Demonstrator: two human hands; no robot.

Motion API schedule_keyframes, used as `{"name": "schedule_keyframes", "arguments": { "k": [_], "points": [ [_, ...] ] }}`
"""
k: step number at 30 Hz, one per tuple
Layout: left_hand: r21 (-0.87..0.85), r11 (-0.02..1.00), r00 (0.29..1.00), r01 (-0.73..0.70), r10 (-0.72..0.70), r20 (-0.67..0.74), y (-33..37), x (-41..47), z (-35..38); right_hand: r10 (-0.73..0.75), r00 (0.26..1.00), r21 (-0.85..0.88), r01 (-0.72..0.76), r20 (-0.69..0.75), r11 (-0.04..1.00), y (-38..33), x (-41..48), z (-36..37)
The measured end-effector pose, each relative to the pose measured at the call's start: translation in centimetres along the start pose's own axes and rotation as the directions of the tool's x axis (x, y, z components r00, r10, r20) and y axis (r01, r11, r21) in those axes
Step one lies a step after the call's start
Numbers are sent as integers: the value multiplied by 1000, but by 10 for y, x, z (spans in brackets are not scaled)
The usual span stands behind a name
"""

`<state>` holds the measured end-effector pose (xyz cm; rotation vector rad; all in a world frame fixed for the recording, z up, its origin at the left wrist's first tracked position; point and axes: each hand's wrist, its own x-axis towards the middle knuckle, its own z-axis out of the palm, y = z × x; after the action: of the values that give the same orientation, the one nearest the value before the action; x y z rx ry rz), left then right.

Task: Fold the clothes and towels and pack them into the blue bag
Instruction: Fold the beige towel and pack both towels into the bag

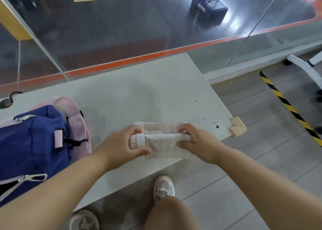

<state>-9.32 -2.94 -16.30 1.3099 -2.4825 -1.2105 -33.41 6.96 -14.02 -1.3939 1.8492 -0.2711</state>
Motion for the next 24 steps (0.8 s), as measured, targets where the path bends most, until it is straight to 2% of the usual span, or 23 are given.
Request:
{"name": "schedule_keyframes", "arguments": {
  "k": [3, 8, 11, 14, 17, 20, 24],
  "points": [
    [-26, 998, 997, 66, -66, -34, 2, 11, 0, 66, 997, 64, -64, -28, 996, -2, 10, -3],
    [107, 987, 993, 120, -120, -10, 7, 36, -3, 159, 987, 175, -158, 7, 972, -7, 23, -10],
    [131, 967, 975, 219, -220, -2, 7, 49, 0, 224, 974, 172, -217, -21, 961, -7, 33, -9],
    [63, 922, 924, 382, -381, -27, 8, 54, 4, 298, 950, 54, -294, -91, 954, -8, 41, -8],
    [1, 852, 852, 523, -523, 30, 14, 57, 2, 290, 949, -121, -304, -126, 945, -6, 42, -9],
    [-164, 812, 828, 560, -546, 128, 25, 57, -2, 282, 957, -28, -284, -70, 958, -5, 42, -9],
    [-368, 653, 749, 662, -580, 321, 31, 50, -4, 256, 966, -130, -258, -36, 957, -6, 39, -5]
  ]
}}
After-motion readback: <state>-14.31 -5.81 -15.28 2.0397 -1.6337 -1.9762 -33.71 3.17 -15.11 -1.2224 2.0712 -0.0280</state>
